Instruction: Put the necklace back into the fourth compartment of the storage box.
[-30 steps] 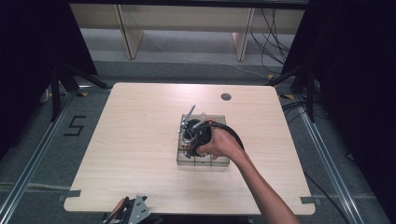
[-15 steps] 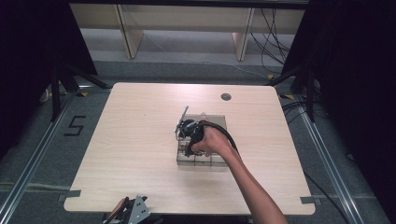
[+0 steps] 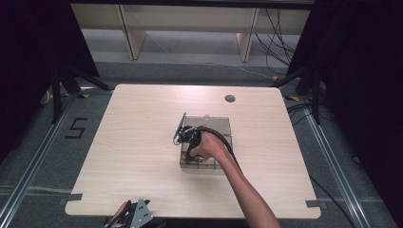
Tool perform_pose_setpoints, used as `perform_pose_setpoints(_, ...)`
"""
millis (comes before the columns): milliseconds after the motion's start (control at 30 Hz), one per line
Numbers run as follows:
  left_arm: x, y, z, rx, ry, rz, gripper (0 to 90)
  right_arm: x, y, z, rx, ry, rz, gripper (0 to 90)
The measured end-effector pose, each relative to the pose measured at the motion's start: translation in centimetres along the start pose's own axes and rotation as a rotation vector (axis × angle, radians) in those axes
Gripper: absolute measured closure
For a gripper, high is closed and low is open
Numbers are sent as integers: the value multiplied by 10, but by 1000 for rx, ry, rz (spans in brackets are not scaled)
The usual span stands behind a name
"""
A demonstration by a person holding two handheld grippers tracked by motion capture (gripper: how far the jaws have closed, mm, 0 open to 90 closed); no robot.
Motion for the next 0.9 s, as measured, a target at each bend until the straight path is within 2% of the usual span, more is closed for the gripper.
perform_pose_setpoints(67,-1,0,-2,24,6,-12,156,2,2,0,12,9,4,584)
perform_pose_setpoints(133,0,0,0,0,1,0,156,5,2,1,16,13,-5,584)
perform_pose_setpoints(267,-1,0,-1,10,-1,-11,156,11,2,2,46,20,-8,584)
perform_pose_setpoints(300,0,0,0,0,1,1,156,13,3,2,46,27,-6,584)
perform_pose_setpoints(333,0,0,-1,13,3,-1,155,14,2,1,52,29,-11,583)
perform_pose_setpoints(367,0,0,0,11,-2,-1,156,15,2,1,72,28,-15,583)
perform_pose_setpoints(400,-1,0,-1,12,-2,-13,155,17,3,0,76,55,6,583)
perform_pose_setpoints(467,-2,0,-2,29,0,-16,156,18,3,1,90,64,16,583)
perform_pose_setpoints(533,0,0,0,-2,-5,0,155,16,3,3,82,48,-3,581)
perform_pose_setpoints(567,0,0,0,0,-1,-1,155,15,3,3,102,43,-4,578)
perform_pose_setpoints(633,-1,0,-2,30,6,-16,155,15,4,4,123,53,13,567)
perform_pose_setpoints(667,0,0,0,0,0,0,155,15,4,4,122,67,17,557)
perform_pose_setpoints(700,0,0,0,2,-2,0,155,14,3,4,120,66,11,551)
perform_pose_setpoints(767,-1,0,-1,11,-2,-12,155,9,3,6,125,70,35,534)
perform_pose_setpoints(800,-2,0,-2,29,-3,-18,155,6,3,5,148,70,33,528)
perform_pose_setpoints(833,-2,0,-2,22,-1,-16,155,3,3,7,161,61,50,523)
perform_pose_setpoints(867,-1,0,0,8,0,-5,155,1,2,9,150,63,65,521)
perform_pose_setpoints(900,-1,0,0,12,2,-4,155,-3,1,9,176,59,55,514)
Point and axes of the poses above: each handheld gripper's, and its own axes: x roughly forward along the jaws, y roughly out of its top, z roughly to its right, the point moved 6 cm from there along x, roughly forward along the jaws, and after that the axes turned 7 degrees about -y, right-handed, at the moved point
